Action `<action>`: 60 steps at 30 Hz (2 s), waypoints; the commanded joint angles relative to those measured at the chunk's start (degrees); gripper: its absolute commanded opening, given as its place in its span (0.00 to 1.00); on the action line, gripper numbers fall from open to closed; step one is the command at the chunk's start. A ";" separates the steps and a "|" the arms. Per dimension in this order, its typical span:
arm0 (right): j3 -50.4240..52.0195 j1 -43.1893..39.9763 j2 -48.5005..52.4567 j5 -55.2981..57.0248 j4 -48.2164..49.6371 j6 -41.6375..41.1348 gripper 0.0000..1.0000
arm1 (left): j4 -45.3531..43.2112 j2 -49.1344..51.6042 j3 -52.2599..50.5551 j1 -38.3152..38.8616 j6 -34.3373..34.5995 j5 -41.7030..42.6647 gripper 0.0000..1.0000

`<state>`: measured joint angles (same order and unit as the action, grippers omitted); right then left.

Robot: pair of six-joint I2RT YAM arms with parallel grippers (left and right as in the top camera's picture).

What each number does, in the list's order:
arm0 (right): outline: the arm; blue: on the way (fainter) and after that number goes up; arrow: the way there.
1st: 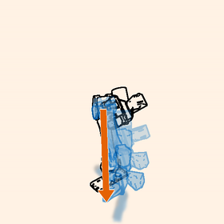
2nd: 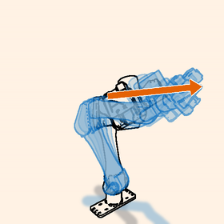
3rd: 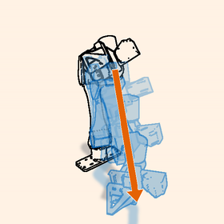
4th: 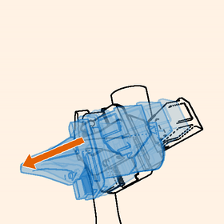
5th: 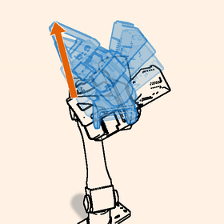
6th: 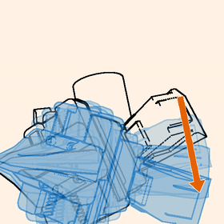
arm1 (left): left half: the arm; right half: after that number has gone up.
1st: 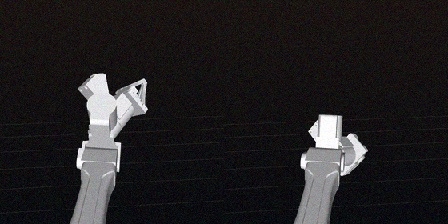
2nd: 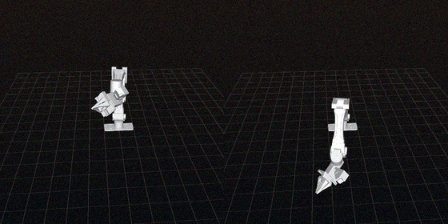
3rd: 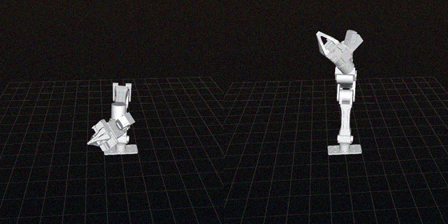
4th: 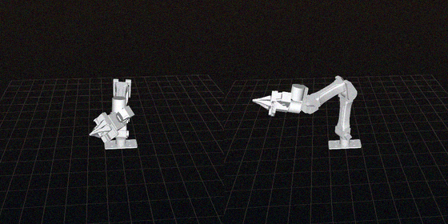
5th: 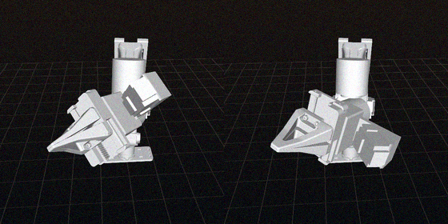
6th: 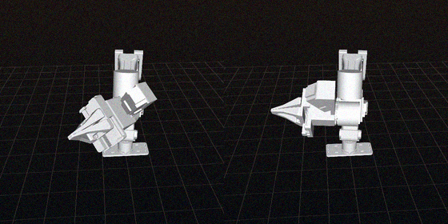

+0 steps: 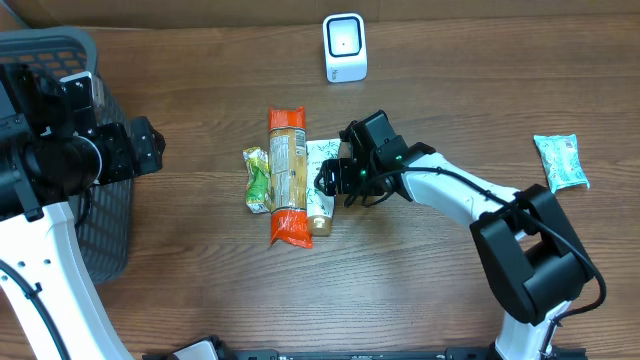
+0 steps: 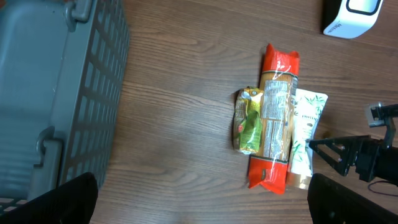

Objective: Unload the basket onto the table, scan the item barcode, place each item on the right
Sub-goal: 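Move the right gripper to the white Pantene tube and grasp it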

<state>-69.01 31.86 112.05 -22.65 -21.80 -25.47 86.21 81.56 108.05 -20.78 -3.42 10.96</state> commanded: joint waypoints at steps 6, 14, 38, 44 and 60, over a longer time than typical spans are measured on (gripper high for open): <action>-0.57 -0.02 0.59 1.20 0.52 -0.09 0.85 | 0.11 0.20 0.37 -0.22 -1.09 0.50 1.00; -0.59 0.44 1.57 3.61 0.85 -0.09 0.82 | 0.11 0.20 0.37 -0.22 -1.09 0.50 1.00; -0.61 4.52 1.99 7.48 5.14 0.17 0.84 | 0.13 0.20 0.37 -0.22 -1.11 0.50 1.00; -0.61 4.35 1.99 2.78 6.34 -2.43 0.84 | 0.11 0.20 0.37 -0.22 -1.09 0.50 1.00; -0.61 3.96 8.02 0.22 2.10 -13.79 0.35 | 0.11 0.20 0.37 -0.22 -1.11 0.50 1.00</action>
<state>-70.54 35.73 116.60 -21.65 -19.09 -37.56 86.24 81.56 108.05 -20.78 -3.42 10.96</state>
